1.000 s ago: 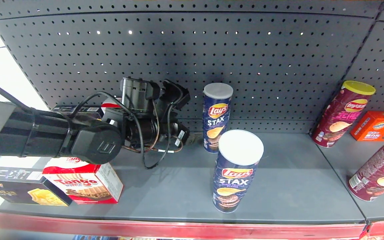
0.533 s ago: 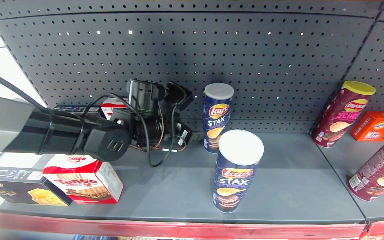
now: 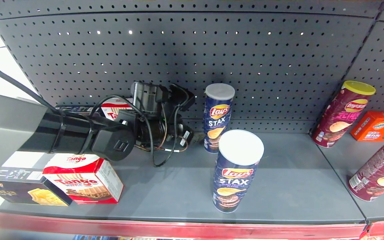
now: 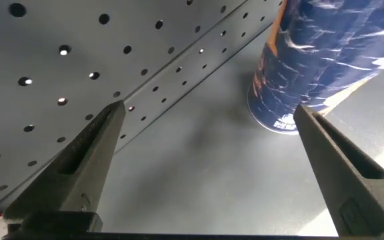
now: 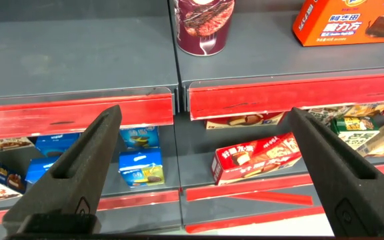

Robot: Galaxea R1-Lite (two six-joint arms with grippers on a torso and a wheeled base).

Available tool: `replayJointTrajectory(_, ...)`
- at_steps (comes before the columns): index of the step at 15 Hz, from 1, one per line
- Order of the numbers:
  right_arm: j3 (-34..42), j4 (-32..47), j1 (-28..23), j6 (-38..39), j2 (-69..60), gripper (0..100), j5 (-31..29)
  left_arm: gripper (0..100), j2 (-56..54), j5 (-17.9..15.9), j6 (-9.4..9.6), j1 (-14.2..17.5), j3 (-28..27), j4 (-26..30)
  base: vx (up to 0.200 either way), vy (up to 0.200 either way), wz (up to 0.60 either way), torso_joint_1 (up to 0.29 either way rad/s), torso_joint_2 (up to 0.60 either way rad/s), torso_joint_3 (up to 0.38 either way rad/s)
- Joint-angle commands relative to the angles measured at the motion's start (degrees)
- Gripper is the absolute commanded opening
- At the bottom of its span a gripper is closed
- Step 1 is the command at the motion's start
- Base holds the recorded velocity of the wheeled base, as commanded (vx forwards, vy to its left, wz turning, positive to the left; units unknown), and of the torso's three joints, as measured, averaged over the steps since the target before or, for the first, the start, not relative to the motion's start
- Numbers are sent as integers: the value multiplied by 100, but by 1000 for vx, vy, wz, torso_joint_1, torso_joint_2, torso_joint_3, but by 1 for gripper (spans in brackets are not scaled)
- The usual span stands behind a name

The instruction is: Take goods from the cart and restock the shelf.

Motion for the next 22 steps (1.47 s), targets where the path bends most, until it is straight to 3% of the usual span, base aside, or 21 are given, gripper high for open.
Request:
replayJointTrajectory(1, 0, -1, 5, -2, 9, 100, -2, 100, 65, 1, -1, 1, -9, -5, 0, 0, 0, 0, 0, 0)
replayJointTrajectory(8, 0, -1, 5, -2, 9, 100, -2, 100, 127, 19, -27, 1, -88, -23, 0, 0, 0, 0, 0, 0)
replayJointTrajectory(14, 0, -1, 5, -2, 9, 100, -2, 100, -313, 72, -54, 10, 167, -471, 0, 0, 0, 0, 0, 0)
replayJointTrajectory(16, 0, -1, -4, -2, 9, 100, -2, 100, -1042, 72, -115, 28, 932, -1412, 0, 0, 0, 0, 0, 0)
replayJointTrajectory(18, 0, -1, 5, -2, 9, 100, -2, 100, -1666, 72, -335, -16, 1547, -2141, 0, 0, 0, 0, 0, 0)
replayJointTrajectory(20, 0, -1, 5, -2, 9, 100, -2, 100, -2352, 195, -388, -113, 1802, -2308, 0, 0, 0, 0, 0, 0)
replayJointTrajectory(22, 0, -1, 5, -2, 9, 100, -2, 100, -2941, 625, -379, -69, 2294, -2475, 0, 0, 0, 0, 0, 0)
